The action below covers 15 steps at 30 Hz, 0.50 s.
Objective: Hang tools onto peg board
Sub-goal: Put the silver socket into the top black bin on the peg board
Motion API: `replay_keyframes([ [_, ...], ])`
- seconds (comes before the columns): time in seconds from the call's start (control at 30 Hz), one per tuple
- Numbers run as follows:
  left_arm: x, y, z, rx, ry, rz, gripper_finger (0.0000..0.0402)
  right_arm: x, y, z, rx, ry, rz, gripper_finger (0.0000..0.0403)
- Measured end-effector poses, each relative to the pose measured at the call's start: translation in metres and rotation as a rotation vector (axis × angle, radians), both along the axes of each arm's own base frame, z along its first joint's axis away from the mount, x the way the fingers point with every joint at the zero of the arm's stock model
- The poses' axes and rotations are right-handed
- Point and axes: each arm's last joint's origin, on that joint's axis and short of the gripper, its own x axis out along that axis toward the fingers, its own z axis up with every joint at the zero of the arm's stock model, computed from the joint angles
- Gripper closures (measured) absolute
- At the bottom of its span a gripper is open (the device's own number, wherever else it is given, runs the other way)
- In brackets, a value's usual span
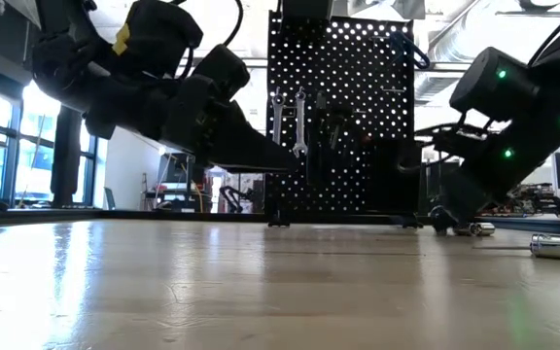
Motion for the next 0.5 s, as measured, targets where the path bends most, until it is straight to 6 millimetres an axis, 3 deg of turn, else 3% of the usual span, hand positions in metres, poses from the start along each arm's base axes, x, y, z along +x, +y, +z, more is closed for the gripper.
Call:
replay_keyframes([
  [0.2,0.0001,0.0,0.0002,0.008,-0.003,-0.004,0.0255,0.0053,0.0001,-0.0033,0.003,-0.001,0.045,0.0364],
  [0.5,0.0008,0.0047,0.0007,0.006,-0.008,0.011,0.0255,0.0078,0.0047,-0.0014,0.031,-0.028,0.092,0.0365],
])
